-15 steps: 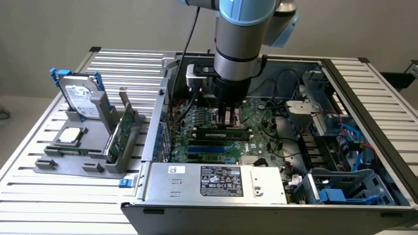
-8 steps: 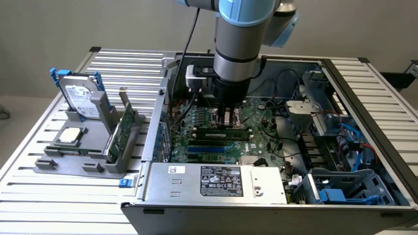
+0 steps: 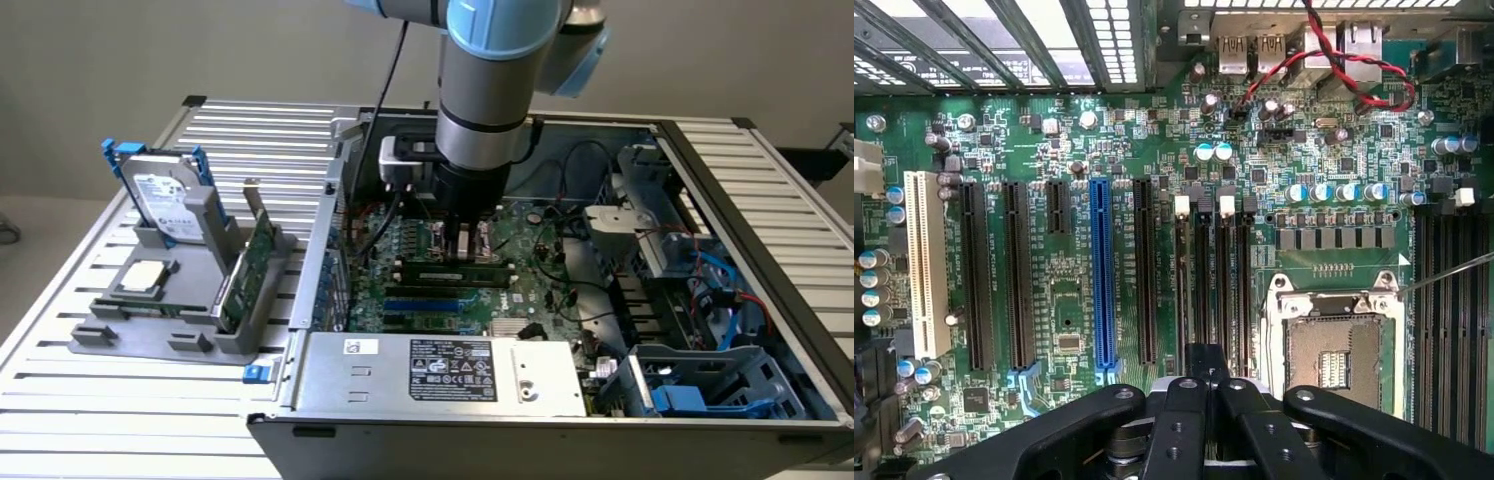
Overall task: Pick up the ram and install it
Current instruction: 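Press down the ram until it locks into place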
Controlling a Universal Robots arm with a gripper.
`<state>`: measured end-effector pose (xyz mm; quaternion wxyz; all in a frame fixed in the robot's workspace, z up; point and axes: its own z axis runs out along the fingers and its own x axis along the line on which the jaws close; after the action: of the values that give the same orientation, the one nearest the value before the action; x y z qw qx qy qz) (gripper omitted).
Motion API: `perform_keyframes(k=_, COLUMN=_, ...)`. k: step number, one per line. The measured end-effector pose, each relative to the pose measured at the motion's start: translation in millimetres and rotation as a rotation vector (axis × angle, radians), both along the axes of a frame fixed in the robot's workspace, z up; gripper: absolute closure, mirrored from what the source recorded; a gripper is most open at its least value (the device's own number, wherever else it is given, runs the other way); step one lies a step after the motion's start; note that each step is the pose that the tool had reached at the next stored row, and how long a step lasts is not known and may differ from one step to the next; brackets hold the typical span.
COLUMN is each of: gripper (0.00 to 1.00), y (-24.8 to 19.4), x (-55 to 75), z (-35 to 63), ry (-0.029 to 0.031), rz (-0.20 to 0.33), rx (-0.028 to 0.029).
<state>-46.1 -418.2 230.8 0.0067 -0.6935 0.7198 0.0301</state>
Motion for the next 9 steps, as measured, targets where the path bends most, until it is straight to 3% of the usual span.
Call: perform_keyframes(k=9, gripper=0.89, y=-0.1, x=-0.1, z=-6.5, ry=0.0011, rz=0.001, rx=-0.0009)
